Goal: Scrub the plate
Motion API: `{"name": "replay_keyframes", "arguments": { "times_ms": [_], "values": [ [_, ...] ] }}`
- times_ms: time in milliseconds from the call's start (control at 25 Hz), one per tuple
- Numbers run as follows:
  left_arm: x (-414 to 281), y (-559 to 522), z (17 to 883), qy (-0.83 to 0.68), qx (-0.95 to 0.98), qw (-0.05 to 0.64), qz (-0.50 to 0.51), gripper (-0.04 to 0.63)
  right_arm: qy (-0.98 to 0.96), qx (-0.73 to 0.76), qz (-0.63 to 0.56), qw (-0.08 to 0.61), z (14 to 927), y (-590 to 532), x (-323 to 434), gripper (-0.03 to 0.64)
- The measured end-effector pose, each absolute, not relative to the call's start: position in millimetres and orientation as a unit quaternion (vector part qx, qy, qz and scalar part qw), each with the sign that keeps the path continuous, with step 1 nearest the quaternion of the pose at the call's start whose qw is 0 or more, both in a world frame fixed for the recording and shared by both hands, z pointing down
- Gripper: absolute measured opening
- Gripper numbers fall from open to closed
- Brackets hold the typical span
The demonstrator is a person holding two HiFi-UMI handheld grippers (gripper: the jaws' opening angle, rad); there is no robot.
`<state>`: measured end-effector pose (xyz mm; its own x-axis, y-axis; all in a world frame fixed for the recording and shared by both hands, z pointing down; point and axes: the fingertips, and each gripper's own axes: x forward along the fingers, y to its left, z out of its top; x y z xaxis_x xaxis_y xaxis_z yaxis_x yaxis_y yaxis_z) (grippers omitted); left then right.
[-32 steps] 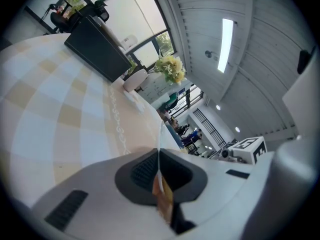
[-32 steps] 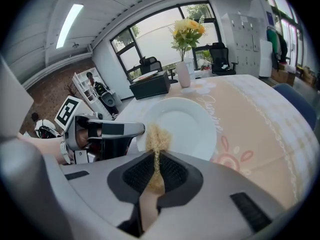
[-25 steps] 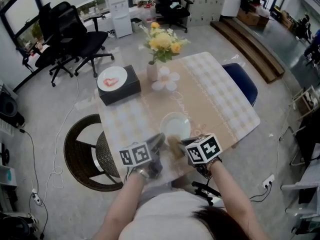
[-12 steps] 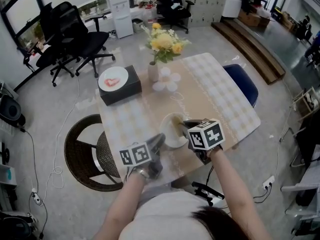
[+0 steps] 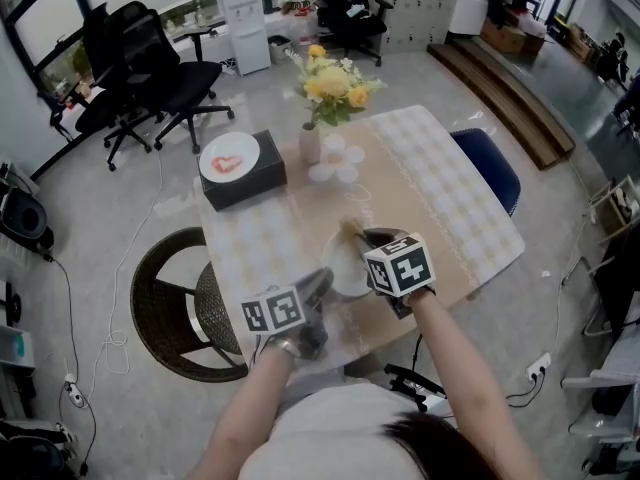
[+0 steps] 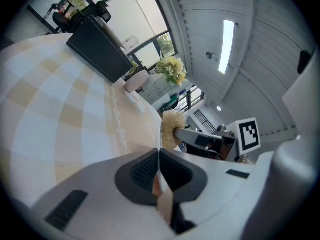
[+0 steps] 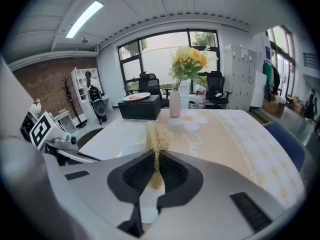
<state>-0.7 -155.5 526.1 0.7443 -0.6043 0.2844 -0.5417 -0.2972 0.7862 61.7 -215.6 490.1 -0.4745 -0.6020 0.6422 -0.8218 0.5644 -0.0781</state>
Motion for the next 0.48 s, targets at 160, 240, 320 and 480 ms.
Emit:
{"name": "replay_keyframes", "arguments": {
  "times_ms": [160, 240, 320, 480],
  "values": [
    [0.4, -155.2, 526.2, -0.359, 0.807, 0.468, -0.027, 0.020, -0.835, 0.422, 0.198, 0.292, 499.5, -211.9, 61.4, 0.035],
    [-0.1, -155.3, 526.5, -0.359, 0.806, 0.469, -0.027, 0.020, -0.836, 0.419, 0.205, 0.291, 501.6, -209.4, 61.6, 0.035],
    [-0.4, -155.0, 526.3, -0.360, 0.805, 0.470, -0.027, 0.020, -0.836, 0.413, 0.207, 0.296, 503.3, -205.7, 61.8, 0.035],
    [-0.2, -155.3, 524.9, -0.360, 0.806, 0.469, -0.027, 0.020, -0.837, 0.400, 0.206, 0.311, 507.0, -196.6, 61.0, 0.035]
  ]
}}
